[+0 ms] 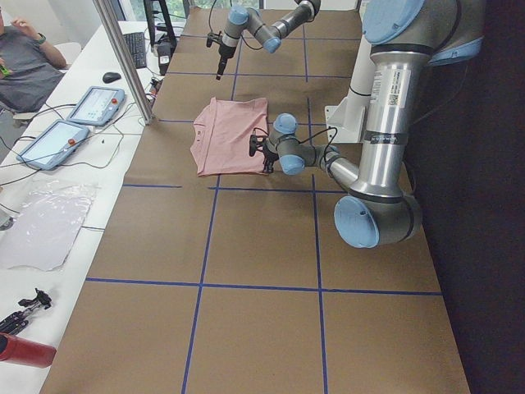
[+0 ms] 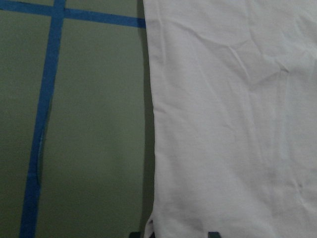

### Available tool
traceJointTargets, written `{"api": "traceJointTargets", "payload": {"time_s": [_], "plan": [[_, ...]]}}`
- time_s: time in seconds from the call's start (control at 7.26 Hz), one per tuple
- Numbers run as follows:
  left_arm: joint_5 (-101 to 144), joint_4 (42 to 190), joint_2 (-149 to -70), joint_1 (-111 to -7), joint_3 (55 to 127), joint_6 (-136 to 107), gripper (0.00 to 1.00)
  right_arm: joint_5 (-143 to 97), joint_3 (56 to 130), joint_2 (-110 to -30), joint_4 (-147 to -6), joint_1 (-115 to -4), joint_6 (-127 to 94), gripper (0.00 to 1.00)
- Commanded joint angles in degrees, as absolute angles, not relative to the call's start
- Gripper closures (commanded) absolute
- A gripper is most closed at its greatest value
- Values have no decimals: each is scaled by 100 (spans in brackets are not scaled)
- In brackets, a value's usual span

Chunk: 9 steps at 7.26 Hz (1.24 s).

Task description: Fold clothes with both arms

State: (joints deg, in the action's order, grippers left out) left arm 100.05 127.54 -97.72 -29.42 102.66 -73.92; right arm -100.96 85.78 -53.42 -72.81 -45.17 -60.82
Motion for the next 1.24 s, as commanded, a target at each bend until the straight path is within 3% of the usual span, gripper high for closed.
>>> {"api": "traceJointTargets", "payload": {"time_s": [0.0,0.41,0.69,0.83,1.1], "plan": [[9993,12753,-9756,-2866,10292,-7383,100,-10099,8578,-5387,-7251,-4518,-6082,0],[10054,12736,-9372,-2961,10711,-6294,100,-10090,8587,-5396,-7251,-4518,-6108,0],[10072,12727,-9237,-3940,10444,-4631,100,-10072,8622,-5405,-7242,-4518,-6135,0],[10081,12735,-9733,-4608,9771,-3953,100,-10072,8674,-5431,-7242,-4509,-6143,0],[10064,12761,-11321,-5454,7745,-3185,100,-10063,8771,-5475,-7242,-4500,-6144,0]]}}
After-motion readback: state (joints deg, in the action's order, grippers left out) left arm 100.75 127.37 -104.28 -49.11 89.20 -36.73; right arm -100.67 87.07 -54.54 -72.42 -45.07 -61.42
